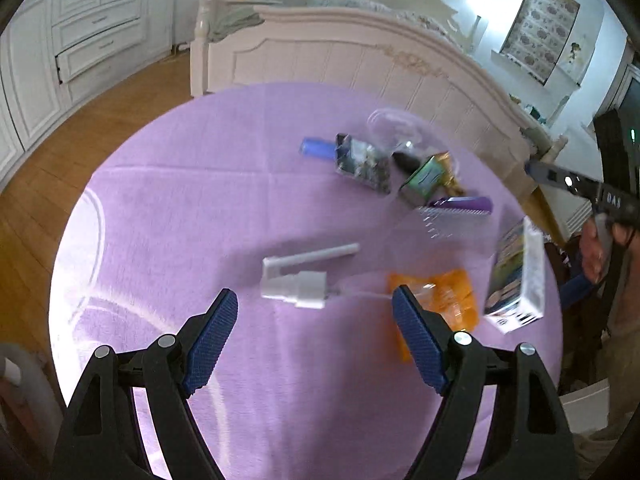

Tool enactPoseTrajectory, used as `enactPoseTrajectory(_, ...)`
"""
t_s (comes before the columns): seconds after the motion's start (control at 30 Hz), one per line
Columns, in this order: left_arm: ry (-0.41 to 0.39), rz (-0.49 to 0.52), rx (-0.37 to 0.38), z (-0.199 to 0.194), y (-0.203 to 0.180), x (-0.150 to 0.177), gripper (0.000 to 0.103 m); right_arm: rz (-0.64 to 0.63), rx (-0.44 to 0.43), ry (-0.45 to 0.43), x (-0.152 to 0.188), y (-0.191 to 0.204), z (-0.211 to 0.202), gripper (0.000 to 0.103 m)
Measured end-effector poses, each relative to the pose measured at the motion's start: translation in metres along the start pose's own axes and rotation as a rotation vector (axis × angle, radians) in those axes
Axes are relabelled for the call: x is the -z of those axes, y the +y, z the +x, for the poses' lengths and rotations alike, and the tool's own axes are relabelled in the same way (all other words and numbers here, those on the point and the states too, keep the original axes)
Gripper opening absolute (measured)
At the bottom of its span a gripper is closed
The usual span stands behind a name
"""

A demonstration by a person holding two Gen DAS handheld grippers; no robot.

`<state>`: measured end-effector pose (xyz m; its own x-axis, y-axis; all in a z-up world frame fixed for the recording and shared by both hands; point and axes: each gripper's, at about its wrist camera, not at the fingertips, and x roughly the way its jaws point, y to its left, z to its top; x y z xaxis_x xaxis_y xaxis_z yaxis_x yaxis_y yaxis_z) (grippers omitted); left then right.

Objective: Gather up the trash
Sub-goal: 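Grasp the white pump nozzle with the left tool while the right grasps the green gum pack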

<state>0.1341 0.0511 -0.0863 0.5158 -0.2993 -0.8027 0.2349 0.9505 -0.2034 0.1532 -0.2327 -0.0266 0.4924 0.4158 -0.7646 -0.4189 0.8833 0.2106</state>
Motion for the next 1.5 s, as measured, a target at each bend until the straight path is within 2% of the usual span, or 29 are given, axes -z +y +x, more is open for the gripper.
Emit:
enactPoseTrajectory(0.13, 0.014, -0.007, 0.002, 0.009, 0.002, 0.002, 0.078, -0.109, 0.046, 0.109, -0.017, 0.026, 0.041, 0.079)
enactPoseTrajectory(0.17, 0.016, -0.006, 0.001, 0.01, 0.003, 0.004, 0.078, -0.141, 0.06, 0.135, -0.021, 0.032, 0.052, 0.082)
enactPoseTrajectory(0.3, 0.01, 0.01, -0.006, 0.012, 0.009, 0.005, 0.073, -0.241, 0.134, 0.217, -0.031, 0.051, 0.085, 0.085)
enactPoseTrajectory(0.5, -0.008, 0.048, -0.023, 0.014, 0.009, 0.004, 0.069, -0.305, 0.177, 0.309, -0.034, 0.065, 0.117, 0.086)
enactPoseTrajectory(0.67, -0.02, 0.046, -0.033, 0.013, 0.014, 0.003, 0.063, -0.304, 0.206, 0.309, -0.034, 0.067, 0.124, 0.089)
enactPoseTrajectory(0.7, -0.021, 0.045, -0.035, 0.013, 0.014, 0.002, 0.06, -0.304, 0.209, 0.309, -0.034, 0.067, 0.125, 0.088)
enactPoseTrajectory(0.77, -0.024, 0.039, -0.035, 0.012, 0.015, 0.002, 0.055, -0.315, 0.241, 0.3, -0.034, 0.068, 0.124, 0.079)
enactPoseTrajectory(0.83, -0.027, 0.029, -0.034, 0.012, 0.018, 0.002, 0.047, -0.309, 0.238, 0.297, -0.033, 0.066, 0.123, 0.079)
enactPoseTrajectory(0.97, -0.028, 0.014, -0.035, 0.012, 0.019, 0.001, 0.039, -0.288, 0.22, 0.279, -0.03, 0.06, 0.117, 0.079)
enactPoseTrajectory(1.13, -0.031, 0.001, -0.028, 0.01, 0.02, 0.002, 0.038, -0.263, 0.199, 0.257, -0.027, 0.057, 0.107, 0.078)
enactPoseTrajectory(1.17, -0.034, -0.003, -0.024, 0.01, 0.022, 0.002, 0.038, -0.259, 0.184, 0.244, -0.028, 0.056, 0.104, 0.061)
enactPoseTrajectory(1.2, -0.039, -0.007, -0.019, 0.009, 0.022, 0.003, 0.038, -0.251, 0.176, 0.227, -0.029, 0.056, 0.098, 0.055)
enactPoseTrajectory(1.23, -0.049, -0.01, -0.016, 0.006, 0.023, 0.003, 0.038, -0.244, 0.179, 0.217, -0.034, 0.048, 0.094, 0.044)
enactPoseTrajectory(1.3, -0.061, -0.013, -0.009, 0.004, 0.022, 0.003, 0.038, -0.236, 0.169, 0.187, -0.036, 0.044, 0.082, 0.044)
enactPoseTrajectory(1.33, -0.063, -0.012, -0.006, 0.003, 0.022, 0.002, 0.038, -0.233, 0.154, 0.193, -0.036, 0.042, 0.082, 0.044)
enactPoseTrajectory(1.4, -0.06, -0.006, -0.011, 0.004, 0.02, 0.002, 0.038, -0.228, 0.139, 0.206, -0.035, 0.037, 0.083, 0.054)
enactPoseTrajectory(1.43, -0.058, -0.004, -0.014, 0.004, 0.02, 0.001, 0.038, -0.227, 0.15, 0.196, -0.035, 0.034, 0.083, 0.071)
enactPoseTrajectory(1.47, -0.057, -0.004, -0.015, 0.004, 0.02, 0.001, 0.038, -0.224, 0.15, 0.189, -0.035, 0.031, 0.083, 0.08)
enactPoseTrajectory(1.5, -0.059, -0.007, -0.015, 0.004, 0.02, 0.001, 0.038, -0.216, 0.133, 0.196, -0.035, 0.026, 0.085, 0.08)
